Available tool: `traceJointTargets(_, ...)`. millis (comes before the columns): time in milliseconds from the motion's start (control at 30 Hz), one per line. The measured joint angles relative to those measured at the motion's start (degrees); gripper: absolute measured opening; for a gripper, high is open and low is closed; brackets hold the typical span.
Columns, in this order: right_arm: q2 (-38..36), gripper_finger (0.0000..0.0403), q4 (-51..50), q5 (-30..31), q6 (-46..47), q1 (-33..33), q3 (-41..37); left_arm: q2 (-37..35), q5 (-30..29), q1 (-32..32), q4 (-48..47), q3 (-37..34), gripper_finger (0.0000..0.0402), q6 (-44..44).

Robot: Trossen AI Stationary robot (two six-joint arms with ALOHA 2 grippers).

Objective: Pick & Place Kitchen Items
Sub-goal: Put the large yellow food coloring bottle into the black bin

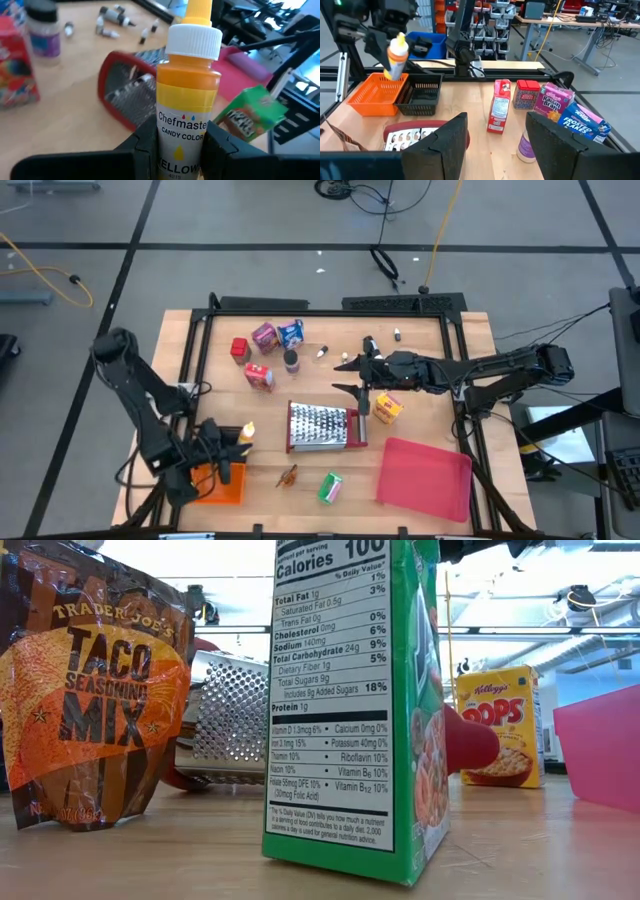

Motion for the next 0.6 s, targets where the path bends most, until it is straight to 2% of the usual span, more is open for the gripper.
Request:
traceJointTargets(133, 0.0, 0.0195, 0.0, 0.0, 0.4, 0.0, 0.0, 1.0, 5.0, -1.6, -10.6, 0.0, 0.0092, -13.6)
traceJointTargets(267, 0.0, 0.0194, -0.1, 0.0, 0.4, 0.0, 0.0, 1.0, 16.1, -3.2, -21.0, 0.0, 0.0092, -26.0)
traceJointTargets(333, 0.0, 0.0194, -0.1, 0.0, 0.4, 0.0, 0.0, 1.1, 19.9, -4.5, -24.9, 0.0, 0.0092, -31.1)
traceJointTargets(467, 0.0, 0.0194, -0.1, 0.0, 0.4, 0.0, 0.0, 1.1, 22.8, -7.7, -28.6, 0.0, 0.0092, -36.4)
traceJointTargets(600, 0.0, 0.019, -0.1, 0.0, 0.3, 0.0, 0.0, 1.1, 30.0, -9.4, -29.2, 0.0, 0.0092, -37.7)
